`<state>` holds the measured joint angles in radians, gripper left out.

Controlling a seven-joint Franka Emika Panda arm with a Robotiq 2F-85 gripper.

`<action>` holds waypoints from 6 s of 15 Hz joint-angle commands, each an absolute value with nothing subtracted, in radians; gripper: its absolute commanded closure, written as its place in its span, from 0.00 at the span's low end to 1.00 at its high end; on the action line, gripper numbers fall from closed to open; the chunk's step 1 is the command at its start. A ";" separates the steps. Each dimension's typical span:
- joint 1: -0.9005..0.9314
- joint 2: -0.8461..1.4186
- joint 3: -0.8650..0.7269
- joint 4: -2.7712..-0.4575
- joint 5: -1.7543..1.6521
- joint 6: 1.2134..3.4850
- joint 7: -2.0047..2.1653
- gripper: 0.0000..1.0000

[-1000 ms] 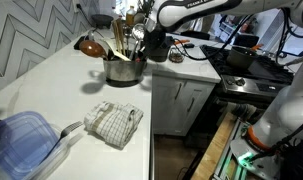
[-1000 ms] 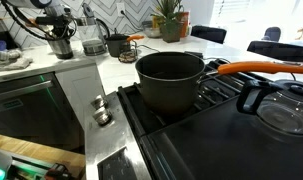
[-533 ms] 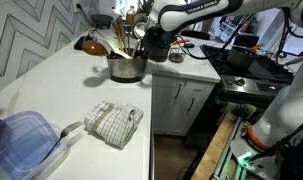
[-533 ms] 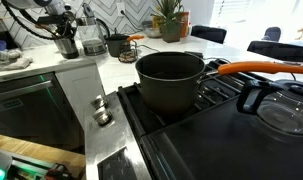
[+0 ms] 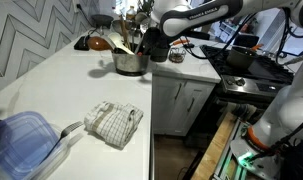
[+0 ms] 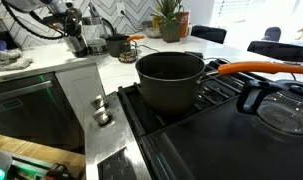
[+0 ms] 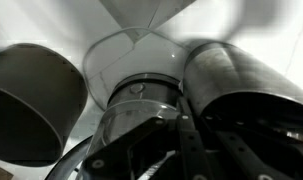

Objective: Place the utensil holder next to the stove

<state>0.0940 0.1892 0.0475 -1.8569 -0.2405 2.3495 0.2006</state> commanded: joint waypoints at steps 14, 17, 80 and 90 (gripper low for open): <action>0.050 0.286 -0.074 -1.750 -0.293 2.358 0.348 0.99; 0.030 0.300 -0.086 -1.735 -0.255 2.356 0.337 0.99; -0.161 0.271 -0.165 -1.693 -0.056 2.063 -0.016 0.99; -0.179 0.304 -0.193 -1.671 -0.069 2.092 0.022 0.99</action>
<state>-0.1660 0.2978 -0.1760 -1.6580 -0.0230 2.0852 -0.0021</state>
